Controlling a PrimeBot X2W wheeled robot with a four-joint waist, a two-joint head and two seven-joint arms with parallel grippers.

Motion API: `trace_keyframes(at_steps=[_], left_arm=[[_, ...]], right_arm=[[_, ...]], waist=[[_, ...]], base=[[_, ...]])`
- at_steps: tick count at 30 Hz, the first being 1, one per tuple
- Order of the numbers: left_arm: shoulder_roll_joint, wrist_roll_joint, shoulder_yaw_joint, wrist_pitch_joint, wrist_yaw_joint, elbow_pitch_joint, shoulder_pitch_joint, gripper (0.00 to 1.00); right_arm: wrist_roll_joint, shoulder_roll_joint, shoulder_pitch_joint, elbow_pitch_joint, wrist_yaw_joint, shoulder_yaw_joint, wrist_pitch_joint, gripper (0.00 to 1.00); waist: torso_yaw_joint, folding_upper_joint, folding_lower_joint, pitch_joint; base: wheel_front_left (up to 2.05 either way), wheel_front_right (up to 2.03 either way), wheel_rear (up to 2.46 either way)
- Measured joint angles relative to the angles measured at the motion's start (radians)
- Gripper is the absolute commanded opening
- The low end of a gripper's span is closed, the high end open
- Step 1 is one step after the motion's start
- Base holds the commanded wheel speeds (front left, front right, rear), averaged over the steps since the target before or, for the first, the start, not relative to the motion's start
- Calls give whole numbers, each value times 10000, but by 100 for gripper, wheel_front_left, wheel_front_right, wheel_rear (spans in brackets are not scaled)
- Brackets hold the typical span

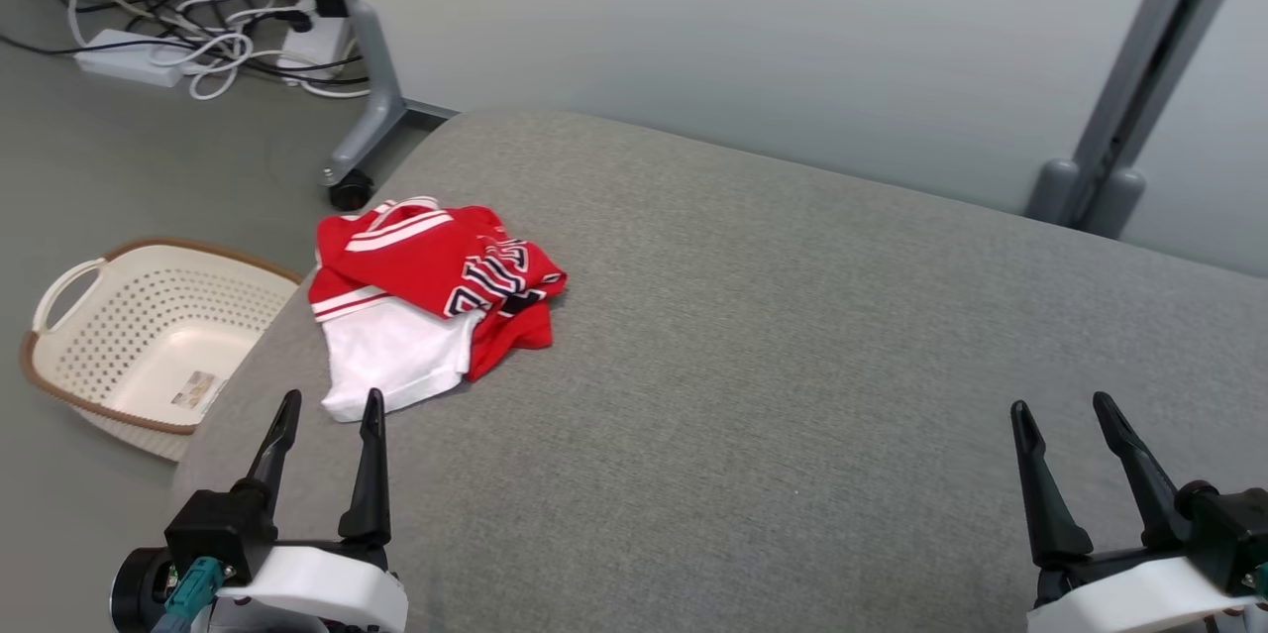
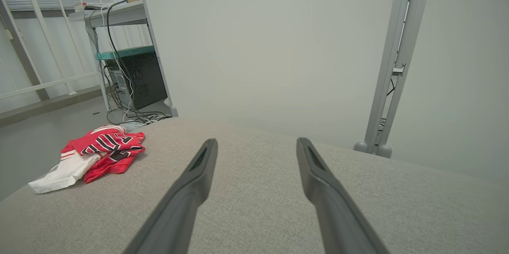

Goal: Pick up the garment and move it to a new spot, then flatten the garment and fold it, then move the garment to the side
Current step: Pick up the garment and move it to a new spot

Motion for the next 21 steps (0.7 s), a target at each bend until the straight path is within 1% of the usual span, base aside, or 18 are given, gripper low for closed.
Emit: trace_keyframes(at_steps=[4,8,16,21], left_arm=[[19,-2,19,-42,10,40,11,100],[25,-6,13,-46,10,94,12,100],[69,-8,21,-59,12,178,-48,100],[48,-52,180,-90,36,134,-591,100]], right_arm=[[54,4,-28,71,0,35,-2,100],[52,4,-50,100,0,50,-4,100],[54,4,-60,127,0,102,-2,100],[2,2,-178,-15,0,173,109,100]], waist=[[442,0,0,-105],[536,0,0,-163],[451,0,0,-159],[251,0,0,16]], base=[[0,0,0],[0,0,0],[0,0,0],[0,0,0]])
